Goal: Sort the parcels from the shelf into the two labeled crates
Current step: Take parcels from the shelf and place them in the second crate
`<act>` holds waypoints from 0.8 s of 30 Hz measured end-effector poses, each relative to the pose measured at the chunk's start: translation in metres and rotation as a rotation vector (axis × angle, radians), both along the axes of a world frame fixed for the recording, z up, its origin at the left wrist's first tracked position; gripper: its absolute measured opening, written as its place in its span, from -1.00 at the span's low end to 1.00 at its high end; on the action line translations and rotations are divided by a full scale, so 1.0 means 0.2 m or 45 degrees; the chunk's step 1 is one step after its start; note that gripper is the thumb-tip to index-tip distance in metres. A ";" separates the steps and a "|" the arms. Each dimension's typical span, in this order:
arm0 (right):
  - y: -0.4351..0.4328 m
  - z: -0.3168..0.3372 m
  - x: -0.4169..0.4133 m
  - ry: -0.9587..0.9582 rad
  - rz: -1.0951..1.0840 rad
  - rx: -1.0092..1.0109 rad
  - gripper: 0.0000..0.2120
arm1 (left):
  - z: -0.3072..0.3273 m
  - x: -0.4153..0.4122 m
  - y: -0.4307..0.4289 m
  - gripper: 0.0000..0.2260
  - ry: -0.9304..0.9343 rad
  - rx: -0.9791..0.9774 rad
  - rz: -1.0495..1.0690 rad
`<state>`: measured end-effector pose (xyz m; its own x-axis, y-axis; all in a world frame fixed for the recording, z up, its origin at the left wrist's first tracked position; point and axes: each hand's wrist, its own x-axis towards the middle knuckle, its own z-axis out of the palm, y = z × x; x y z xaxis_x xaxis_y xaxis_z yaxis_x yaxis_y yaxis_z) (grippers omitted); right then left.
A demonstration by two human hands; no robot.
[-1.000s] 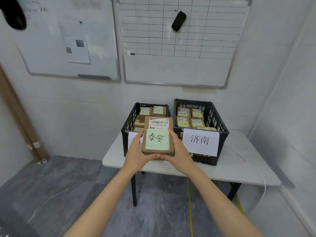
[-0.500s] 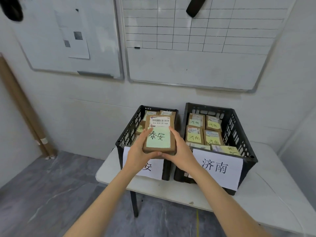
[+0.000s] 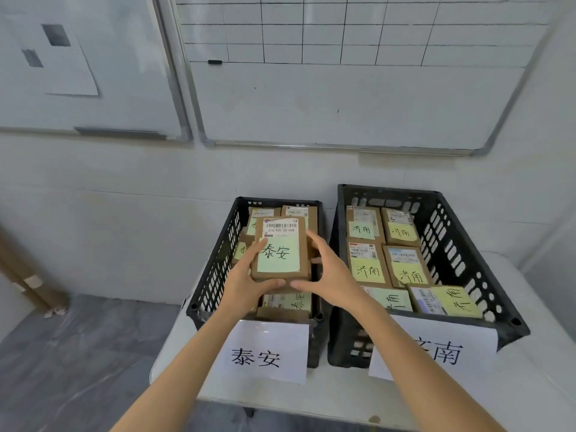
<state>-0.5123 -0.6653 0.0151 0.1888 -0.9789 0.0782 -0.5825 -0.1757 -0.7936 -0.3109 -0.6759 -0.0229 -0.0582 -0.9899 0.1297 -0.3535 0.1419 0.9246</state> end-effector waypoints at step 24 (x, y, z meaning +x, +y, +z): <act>-0.40 -0.21 -0.19 -0.113 -0.384 0.075 -0.18 | -0.57 -0.19 -0.57 -0.19 -0.106 0.335 -0.188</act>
<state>-0.5506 -0.7446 -0.0271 -0.1155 -0.9930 0.0228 -0.5291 0.0420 -0.8475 -0.3494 -0.7894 -0.1361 -0.2036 -0.9689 -0.1409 -0.4227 -0.0428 0.9052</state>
